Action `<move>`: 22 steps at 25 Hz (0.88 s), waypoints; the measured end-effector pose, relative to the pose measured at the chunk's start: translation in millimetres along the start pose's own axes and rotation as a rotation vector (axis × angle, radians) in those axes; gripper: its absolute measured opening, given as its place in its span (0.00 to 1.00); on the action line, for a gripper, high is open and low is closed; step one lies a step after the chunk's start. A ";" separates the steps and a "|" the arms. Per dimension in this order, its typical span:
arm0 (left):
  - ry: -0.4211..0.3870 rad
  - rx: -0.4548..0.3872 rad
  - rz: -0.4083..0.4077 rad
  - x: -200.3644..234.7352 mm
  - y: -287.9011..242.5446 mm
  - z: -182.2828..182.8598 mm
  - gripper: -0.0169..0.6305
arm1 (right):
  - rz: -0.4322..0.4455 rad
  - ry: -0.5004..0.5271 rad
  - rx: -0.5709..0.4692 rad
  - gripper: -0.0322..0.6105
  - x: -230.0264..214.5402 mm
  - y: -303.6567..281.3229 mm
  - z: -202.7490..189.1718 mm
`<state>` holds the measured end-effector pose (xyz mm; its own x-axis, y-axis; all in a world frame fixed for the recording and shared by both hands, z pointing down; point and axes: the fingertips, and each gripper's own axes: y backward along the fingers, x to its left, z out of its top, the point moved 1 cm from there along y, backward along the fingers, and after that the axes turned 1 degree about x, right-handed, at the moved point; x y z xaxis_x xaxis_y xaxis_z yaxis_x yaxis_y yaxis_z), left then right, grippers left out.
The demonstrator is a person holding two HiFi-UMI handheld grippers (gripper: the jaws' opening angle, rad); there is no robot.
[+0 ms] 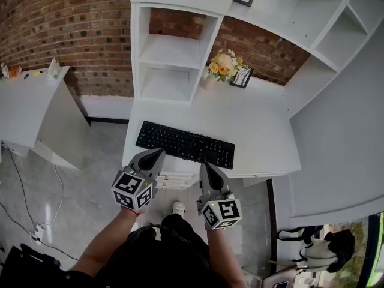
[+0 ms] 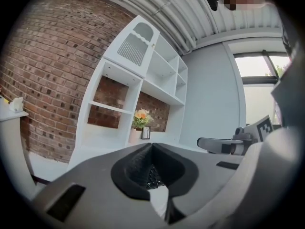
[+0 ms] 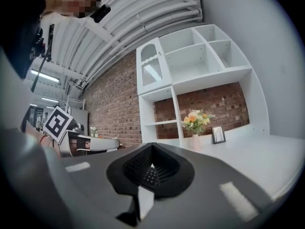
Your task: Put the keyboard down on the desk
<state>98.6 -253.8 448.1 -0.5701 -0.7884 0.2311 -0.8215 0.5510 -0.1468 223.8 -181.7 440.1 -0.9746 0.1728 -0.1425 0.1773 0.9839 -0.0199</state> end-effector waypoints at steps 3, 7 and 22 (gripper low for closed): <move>-0.026 -0.014 -0.006 -3.4 10.3 4.8 0.01 | -0.009 0.007 -0.024 0.05 8.4 6.2 6.5; -0.053 -0.031 -0.008 -8.0 22.6 11.2 0.01 | -0.030 0.020 -0.043 0.05 16.8 16.9 12.7; -0.098 -0.065 -0.011 -25.9 74.9 12.1 0.01 | -0.081 0.070 -0.070 0.05 54.8 61.9 21.8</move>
<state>51.6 -195.4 419.5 -0.5619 -0.8159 0.1365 -0.8271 0.5561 -0.0812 184.3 -112.3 409.5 -0.9929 0.0933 -0.0743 0.0905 0.9951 0.0405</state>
